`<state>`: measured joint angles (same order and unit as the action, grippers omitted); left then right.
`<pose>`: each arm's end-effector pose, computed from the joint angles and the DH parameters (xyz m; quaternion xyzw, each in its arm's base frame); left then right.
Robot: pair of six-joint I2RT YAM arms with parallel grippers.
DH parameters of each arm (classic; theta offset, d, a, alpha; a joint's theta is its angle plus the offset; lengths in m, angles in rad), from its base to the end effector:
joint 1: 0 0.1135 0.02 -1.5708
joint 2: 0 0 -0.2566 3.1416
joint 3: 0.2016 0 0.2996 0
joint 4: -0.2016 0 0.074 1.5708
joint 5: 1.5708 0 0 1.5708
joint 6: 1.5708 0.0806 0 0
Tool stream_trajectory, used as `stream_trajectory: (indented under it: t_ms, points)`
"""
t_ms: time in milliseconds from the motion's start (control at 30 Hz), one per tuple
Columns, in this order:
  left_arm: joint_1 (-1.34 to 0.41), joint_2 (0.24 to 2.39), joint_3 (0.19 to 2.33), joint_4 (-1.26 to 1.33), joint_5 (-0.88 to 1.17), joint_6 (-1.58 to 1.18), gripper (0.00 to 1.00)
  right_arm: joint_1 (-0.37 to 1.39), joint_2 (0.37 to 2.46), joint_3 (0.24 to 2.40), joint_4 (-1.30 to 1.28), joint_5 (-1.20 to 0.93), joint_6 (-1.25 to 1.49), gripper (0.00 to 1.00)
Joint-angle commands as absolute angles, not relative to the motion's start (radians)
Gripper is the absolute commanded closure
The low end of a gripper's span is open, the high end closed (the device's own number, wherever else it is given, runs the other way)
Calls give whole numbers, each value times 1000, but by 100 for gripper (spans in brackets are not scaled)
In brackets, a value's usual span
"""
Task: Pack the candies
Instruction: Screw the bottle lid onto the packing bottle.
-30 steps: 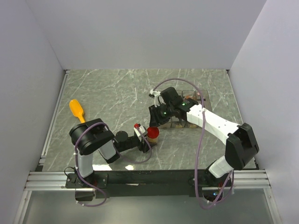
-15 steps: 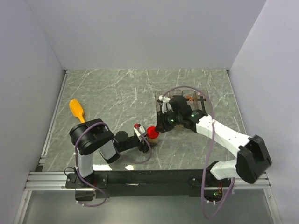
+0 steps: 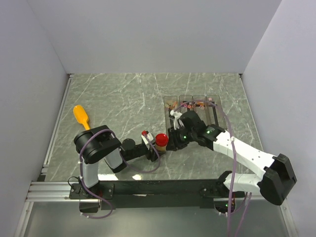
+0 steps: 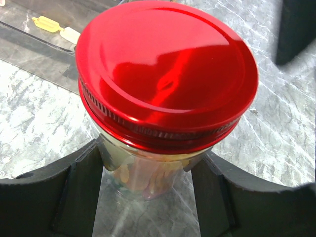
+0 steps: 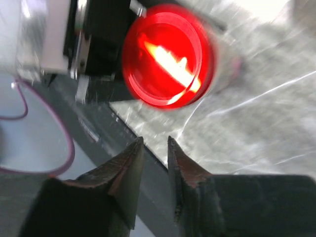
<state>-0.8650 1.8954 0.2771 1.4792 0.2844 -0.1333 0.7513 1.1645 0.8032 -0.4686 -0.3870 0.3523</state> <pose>0.1759 -0.2413 0.0397 0.3541 0.6642 -0.4049 0.5192 0.2092 0.2370 0.1919 -0.2495 0.8828 0.3389 0.2086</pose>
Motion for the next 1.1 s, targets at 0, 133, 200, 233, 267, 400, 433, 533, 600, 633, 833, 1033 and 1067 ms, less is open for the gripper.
stream_trajectory:
  t_ms: [0,133,200,233,267,400,433,533,600,633,833,1033,1067]
  points:
    - [-854,1931,259,1862,258,-149,52,709,1195,917,-472,-350,302,64]
    - [-854,1931,262,1862,264,-152,52,666,1296,1040,-483,-373,217,56]
    - [-854,1933,264,1862,264,-152,52,643,1333,1077,-482,-402,187,52]
    - [-854,1933,264,1862,265,-152,52,637,1373,1110,-485,-420,167,51]
    - [-853,1936,265,1862,267,-152,52,627,1393,1126,-486,-429,157,51]
    - [-851,1940,265,1862,267,-152,52,623,1472,1172,-486,-492,115,52]
    - [-850,1939,264,1862,265,-152,52,623,1498,1181,-494,-508,101,52]
    - [-848,1939,264,1862,265,-152,52,623,1525,1178,-491,-549,89,55]
    - [-848,1942,267,1862,267,-153,52,623,1522,1164,-485,-564,90,58]
    - [-848,1944,267,1861,268,-155,52,623,1520,1148,-479,-574,91,59]
    - [-847,1948,268,1862,238,-163,51,623,1468,1054,-474,-588,106,67]
    - [-845,1942,261,1862,201,-163,51,646,1321,878,-414,-505,237,72]
    - [-845,1944,261,1862,201,-163,52,670,1299,855,-411,-480,261,73]
